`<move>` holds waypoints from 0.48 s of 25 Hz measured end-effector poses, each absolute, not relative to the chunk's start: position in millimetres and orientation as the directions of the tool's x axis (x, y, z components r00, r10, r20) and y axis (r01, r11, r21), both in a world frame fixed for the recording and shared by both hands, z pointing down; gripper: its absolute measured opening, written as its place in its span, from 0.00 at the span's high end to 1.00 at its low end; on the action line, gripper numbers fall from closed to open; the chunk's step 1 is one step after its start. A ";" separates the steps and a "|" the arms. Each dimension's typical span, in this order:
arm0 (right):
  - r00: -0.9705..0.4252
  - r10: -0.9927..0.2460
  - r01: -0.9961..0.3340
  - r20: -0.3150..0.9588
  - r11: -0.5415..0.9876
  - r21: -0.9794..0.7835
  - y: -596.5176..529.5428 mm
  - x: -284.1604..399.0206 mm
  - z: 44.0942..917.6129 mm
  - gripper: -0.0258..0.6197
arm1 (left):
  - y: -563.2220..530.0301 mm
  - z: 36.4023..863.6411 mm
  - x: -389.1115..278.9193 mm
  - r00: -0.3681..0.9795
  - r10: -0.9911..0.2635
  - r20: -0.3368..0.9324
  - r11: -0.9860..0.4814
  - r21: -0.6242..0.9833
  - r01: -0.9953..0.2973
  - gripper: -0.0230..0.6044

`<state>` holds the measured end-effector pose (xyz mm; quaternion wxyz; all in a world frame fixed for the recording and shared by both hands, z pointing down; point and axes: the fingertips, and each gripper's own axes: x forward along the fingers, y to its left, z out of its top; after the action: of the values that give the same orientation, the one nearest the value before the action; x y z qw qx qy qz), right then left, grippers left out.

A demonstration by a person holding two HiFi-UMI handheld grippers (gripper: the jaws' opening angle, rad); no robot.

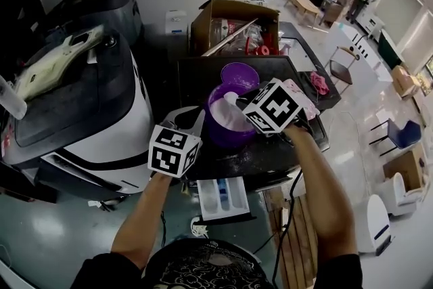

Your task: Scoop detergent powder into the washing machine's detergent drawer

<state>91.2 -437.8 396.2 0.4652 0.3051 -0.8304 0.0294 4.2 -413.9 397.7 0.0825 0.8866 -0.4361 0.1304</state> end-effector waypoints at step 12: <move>-0.230 -0.447 -0.502 0.865 0.816 0.288 -459.0 94.9 424.9 0.90 | -422.0 401.8 9.2 0.601 -0.737 0.308 -0.625 0.028 -0.780 0.96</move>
<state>94.9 -459.0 424.9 0.5418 0.3025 -0.7837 0.0255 9.2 -422.0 401.8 0.0802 0.8912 -0.4257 0.1344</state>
